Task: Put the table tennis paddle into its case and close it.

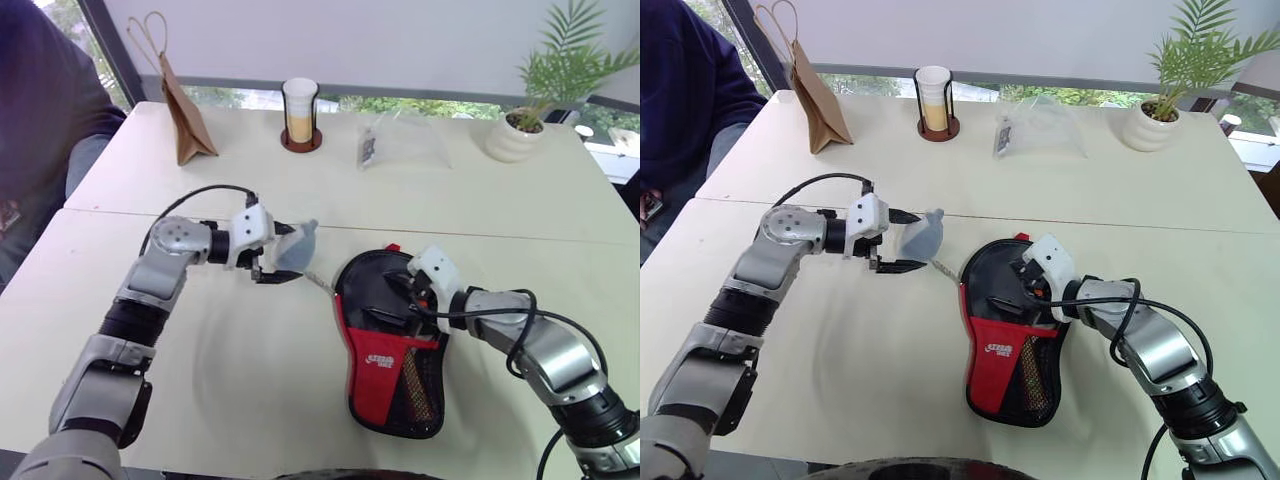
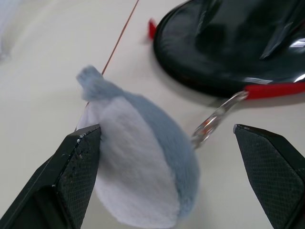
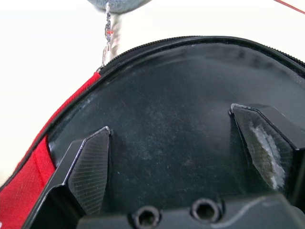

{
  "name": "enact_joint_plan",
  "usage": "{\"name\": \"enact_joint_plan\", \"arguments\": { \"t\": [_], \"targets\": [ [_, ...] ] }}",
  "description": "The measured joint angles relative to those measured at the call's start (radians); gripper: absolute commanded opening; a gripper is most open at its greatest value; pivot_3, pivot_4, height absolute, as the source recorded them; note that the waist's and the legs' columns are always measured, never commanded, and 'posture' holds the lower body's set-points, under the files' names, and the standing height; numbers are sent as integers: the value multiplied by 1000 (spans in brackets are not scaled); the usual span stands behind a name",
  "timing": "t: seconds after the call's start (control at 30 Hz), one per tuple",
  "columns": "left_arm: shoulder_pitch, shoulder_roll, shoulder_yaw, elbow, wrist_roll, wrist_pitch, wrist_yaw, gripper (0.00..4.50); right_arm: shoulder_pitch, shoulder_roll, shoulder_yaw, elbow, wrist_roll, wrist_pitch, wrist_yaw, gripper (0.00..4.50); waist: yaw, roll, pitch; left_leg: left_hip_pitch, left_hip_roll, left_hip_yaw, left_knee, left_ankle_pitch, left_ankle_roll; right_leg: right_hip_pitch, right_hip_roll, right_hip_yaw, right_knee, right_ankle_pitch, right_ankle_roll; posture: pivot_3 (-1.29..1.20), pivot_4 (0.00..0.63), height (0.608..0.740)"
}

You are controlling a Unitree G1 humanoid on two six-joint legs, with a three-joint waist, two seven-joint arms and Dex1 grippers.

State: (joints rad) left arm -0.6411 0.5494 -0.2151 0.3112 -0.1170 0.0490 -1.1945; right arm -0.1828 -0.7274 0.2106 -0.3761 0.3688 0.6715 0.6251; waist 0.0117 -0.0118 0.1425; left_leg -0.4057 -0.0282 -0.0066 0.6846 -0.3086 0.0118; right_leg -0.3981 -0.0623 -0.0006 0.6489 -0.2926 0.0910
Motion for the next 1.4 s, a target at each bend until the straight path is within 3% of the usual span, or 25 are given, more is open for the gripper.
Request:
{"name": "enact_joint_plan", "arguments": {
  "t": [0.03,0.1,0.17,0.23,0.33,0.53,0.83,1.1,1.4],
  "targets": [
    [-3,-7,0,7,2,-3,5,4500,6,1,-2,-7,-3,1,-1,4468,0,0,0,0,0,0,0,0,0,0,0,0,0,0,0,0,150,740],
    [-12,-20,-1,29,9,-18,17,3654,15,2,-4,-13,-9,2,-2,4500,0,0,0,0,0,0,0,0,0,0,0,0,0,0,0,0,150,740],
    [-25,-31,-2,56,19,-37,27,2699,19,3,-6,-18,-12,12,-2,4500,1,0,0,0,0,0,0,0,0,0,0,0,0,0,0,0,150,740],
    [-39,-47,-2,93,25,-56,40,1474,23,4,-10,-25,-15,20,-4,4500,1,0,0,0,0,0,0,0,0,1,0,0,0,0,0,0,150,740],
    [-59,-73,-5,157,38,-90,45,100,33,4,-13,-40,-17,30,-9,4500,2,0,0,0,0,0,0,0,0,1,0,-1,0,0,0,0,150,740],
    [-201,-140,-25,406,108,-239,66,36,58,4,-29,-73,-21,63,-22,4500,7,-2,-1,1,-2,-1,0,-1,2,2,-1,-2,0,0,0,0,150,740],
    [-518,-351,-55,937,282,-452,327,36,70,4,-47,-125,-21,155,-47,4500,27,-5,-3,3,-4,-1,1,-2,4,4,0,-3,0,0,0,0,150,740],
    [-658,-523,-33,1051,347,-461,532,36,90,36,-57,-201,-12,254,-100,4500,26,-5,-3,2,-4,-1,1,-2,4,3,0,-3,0,0,0,0,150,740],
    [-701,-711,81,1083,322,-386,546,36,112,89,-54,-270,-16,328,-177,4500,25,-5,-3,2,-4,-1,0,-2,4,3,0,-3,0,0,0,0,150,740]
  ]
}}
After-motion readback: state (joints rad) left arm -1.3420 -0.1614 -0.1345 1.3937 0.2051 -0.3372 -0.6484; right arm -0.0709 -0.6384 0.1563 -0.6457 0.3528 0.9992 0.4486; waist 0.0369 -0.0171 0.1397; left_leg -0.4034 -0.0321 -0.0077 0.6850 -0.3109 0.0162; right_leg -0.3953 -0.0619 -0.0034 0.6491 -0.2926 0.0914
